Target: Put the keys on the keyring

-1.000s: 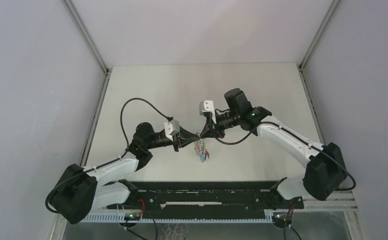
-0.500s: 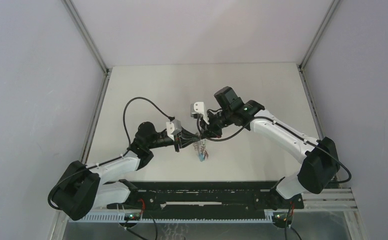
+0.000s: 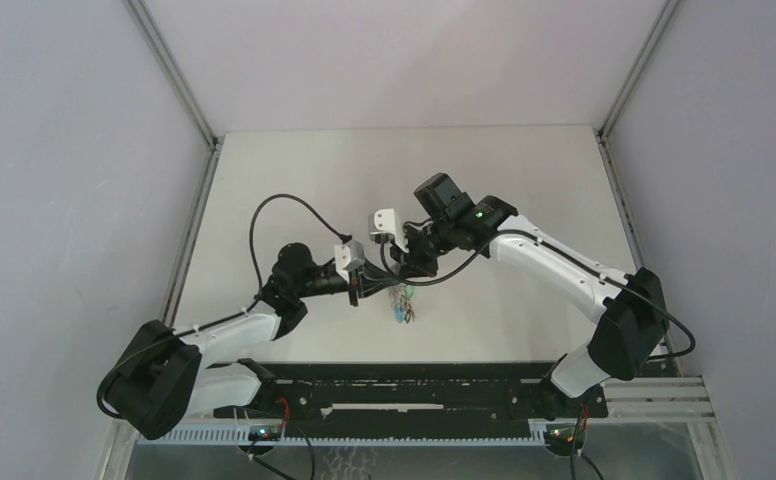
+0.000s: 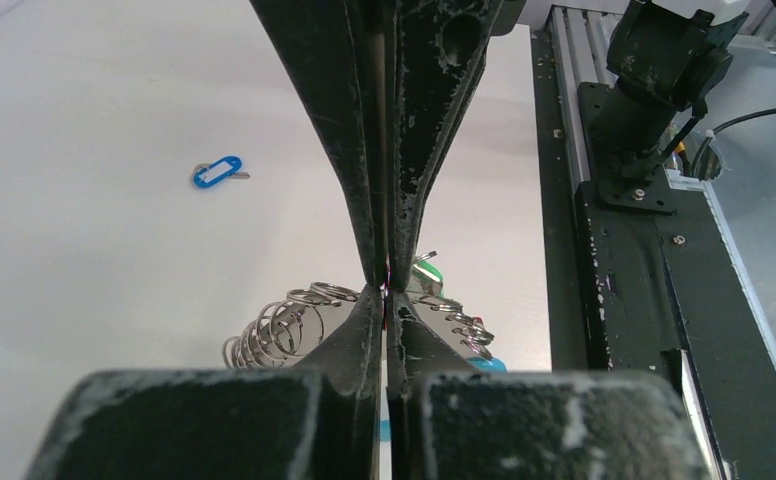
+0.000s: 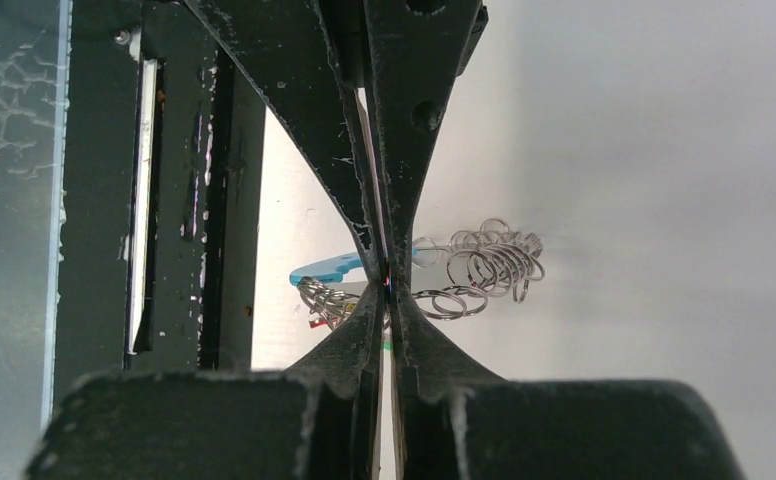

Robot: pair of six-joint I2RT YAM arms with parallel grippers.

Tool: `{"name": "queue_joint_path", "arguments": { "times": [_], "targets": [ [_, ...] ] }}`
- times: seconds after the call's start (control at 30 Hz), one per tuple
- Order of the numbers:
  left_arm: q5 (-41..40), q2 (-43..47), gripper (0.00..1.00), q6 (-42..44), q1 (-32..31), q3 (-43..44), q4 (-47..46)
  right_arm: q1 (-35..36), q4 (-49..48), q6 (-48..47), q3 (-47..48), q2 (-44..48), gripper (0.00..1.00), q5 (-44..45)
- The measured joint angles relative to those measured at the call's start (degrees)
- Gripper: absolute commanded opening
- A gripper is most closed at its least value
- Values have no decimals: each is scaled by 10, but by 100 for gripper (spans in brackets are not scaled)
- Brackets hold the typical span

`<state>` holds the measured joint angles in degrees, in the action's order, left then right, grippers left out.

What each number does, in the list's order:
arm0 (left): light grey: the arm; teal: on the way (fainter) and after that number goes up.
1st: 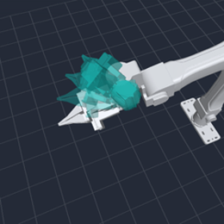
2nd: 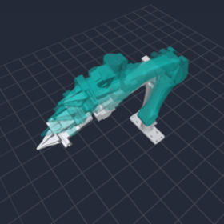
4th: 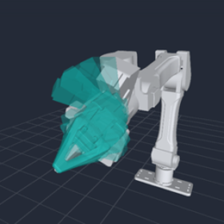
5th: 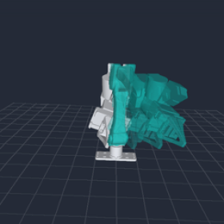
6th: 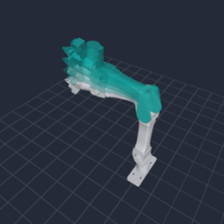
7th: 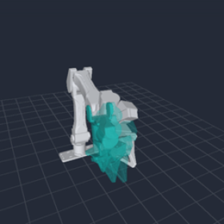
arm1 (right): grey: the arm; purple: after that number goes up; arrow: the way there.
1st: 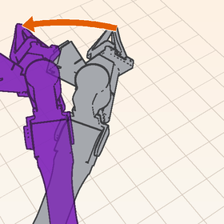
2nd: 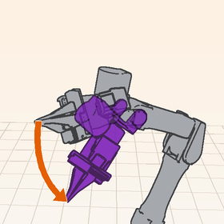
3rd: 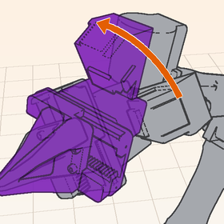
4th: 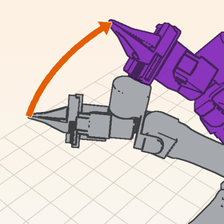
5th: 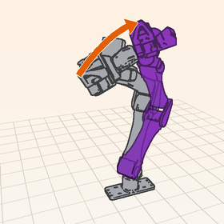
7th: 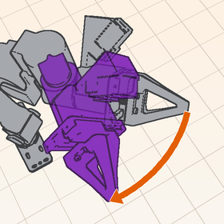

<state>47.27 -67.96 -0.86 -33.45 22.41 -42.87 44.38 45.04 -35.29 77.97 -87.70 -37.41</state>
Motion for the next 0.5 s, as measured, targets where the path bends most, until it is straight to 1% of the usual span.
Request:
{"name": "queue_joint_path", "arguments": {
  "times": [0.07, 0.17, 0.23, 0.33, 0.5],
  "targets": [
    [0, 0, 0, 0, 0, 0, 3, 1, 2, -1, 1, -2, 0, 2],
    [-1, 0, 0, 0, 0, 0, 2, 0, -1, 0, 0, 0, 15, 3],
    [-2, 0, 0, -1, 0, 0, -2, -3, -22, 3, -16, 11, 20, 2],
    [-6, -1, 0, -3, 0, -1, -12, -13, -59, 7, -58, 53, 23, -2],
    [-12, -2, 0, -16, 0, -2, -34, -52, -124, 19, -131, 126, 23, -43]
  ]
}}
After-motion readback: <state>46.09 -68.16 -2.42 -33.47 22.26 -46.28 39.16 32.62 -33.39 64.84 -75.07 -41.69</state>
